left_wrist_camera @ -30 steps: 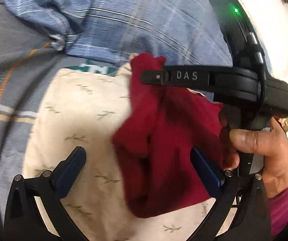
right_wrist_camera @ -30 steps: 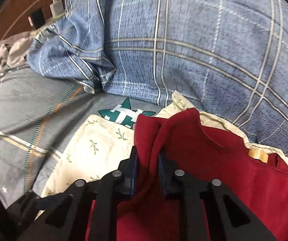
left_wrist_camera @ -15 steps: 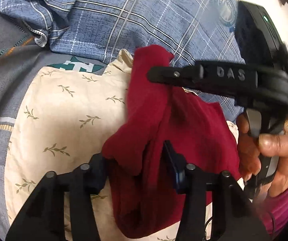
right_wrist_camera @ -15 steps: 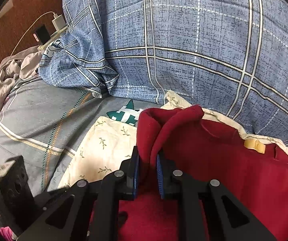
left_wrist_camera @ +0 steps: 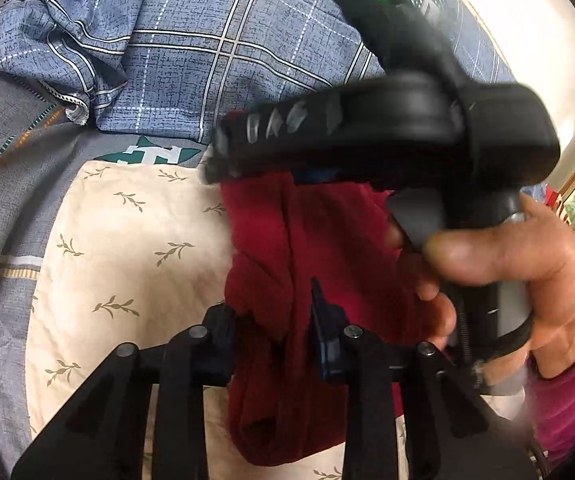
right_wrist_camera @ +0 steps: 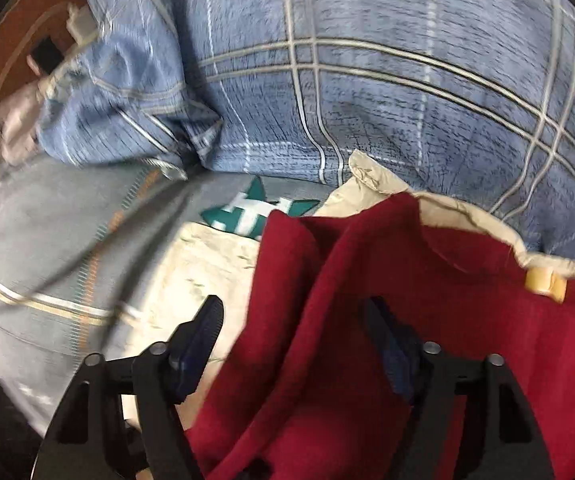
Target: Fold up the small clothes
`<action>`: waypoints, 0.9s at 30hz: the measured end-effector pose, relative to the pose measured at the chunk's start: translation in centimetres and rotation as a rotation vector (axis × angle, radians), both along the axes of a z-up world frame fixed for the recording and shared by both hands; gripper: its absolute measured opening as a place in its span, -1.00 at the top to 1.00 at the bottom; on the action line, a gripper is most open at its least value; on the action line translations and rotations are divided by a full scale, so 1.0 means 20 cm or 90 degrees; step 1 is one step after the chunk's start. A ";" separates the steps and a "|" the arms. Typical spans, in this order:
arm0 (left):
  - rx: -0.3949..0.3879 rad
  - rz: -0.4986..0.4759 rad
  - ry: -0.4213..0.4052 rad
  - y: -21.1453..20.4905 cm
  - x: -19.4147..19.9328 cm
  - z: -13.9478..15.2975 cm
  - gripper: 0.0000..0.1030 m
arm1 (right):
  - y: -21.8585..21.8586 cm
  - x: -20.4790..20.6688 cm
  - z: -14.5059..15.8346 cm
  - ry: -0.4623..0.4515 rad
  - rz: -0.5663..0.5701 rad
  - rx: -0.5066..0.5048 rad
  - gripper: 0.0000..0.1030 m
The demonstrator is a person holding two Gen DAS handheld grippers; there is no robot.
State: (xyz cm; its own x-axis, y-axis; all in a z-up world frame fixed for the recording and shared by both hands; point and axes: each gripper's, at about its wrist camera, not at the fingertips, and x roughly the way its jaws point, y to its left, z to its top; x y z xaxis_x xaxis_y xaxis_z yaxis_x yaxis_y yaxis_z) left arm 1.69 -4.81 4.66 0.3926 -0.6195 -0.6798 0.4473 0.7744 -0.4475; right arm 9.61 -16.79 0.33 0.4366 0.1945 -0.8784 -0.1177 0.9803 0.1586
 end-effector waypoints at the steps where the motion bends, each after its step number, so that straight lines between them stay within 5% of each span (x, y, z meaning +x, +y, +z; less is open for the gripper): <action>1: 0.005 0.003 0.001 0.00 0.00 0.00 0.45 | 0.00 -0.01 0.00 -0.014 -0.003 -0.021 0.61; 5: 0.013 0.025 0.004 0.02 0.00 -0.02 -0.16 | -0.07 -0.08 0.07 -0.067 -0.008 0.001 0.66; 10: 0.027 0.031 -0.003 -0.01 -0.02 -0.04 -0.18 | -0.17 -0.17 0.19 -0.102 -0.001 0.029 0.68; 12: 0.031 0.024 -0.006 -0.02 -0.04 -0.02 -0.04 | -0.20 -0.20 0.21 -0.108 -0.003 0.035 0.68; 14: 0.029 0.011 -0.009 -0.05 -0.06 0.00 0.41 | -0.22 -0.22 0.23 -0.110 -0.008 0.046 0.69; 17: 0.072 0.005 -0.048 -0.09 -0.12 0.05 0.60 | -0.24 -0.25 0.25 -0.115 -0.013 0.049 0.69; 27: 0.087 0.000 -0.066 -0.17 -0.19 0.19 0.67 | -0.40 -0.40 0.36 -0.136 -0.029 0.061 0.69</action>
